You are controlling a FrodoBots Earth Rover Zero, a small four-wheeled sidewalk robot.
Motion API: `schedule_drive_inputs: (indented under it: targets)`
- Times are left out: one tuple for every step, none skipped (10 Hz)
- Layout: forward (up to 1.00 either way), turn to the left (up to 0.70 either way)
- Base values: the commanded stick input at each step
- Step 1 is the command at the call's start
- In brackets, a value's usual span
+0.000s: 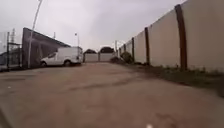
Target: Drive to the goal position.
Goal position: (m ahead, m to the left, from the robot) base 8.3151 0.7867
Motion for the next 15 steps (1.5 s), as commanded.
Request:
schedule_drive_inputs:
  targets:
    - [0.85,0.02]
    - [0.85,0.02]
    - [0.85,0.02]
    - [0.85,0.02]
    - [0.85,0.02]
    - [0.85,0.19]
    - [0.85,0.02]
    - [0.85,0.02]
    - [0.85,0.02]
    - [0.85,0.02]
    - [0.85,0.02]
    - [0.85,0.02]
    - [0.85,0.02]
    - [0.85,0.02]
    - [0.85,0.02]
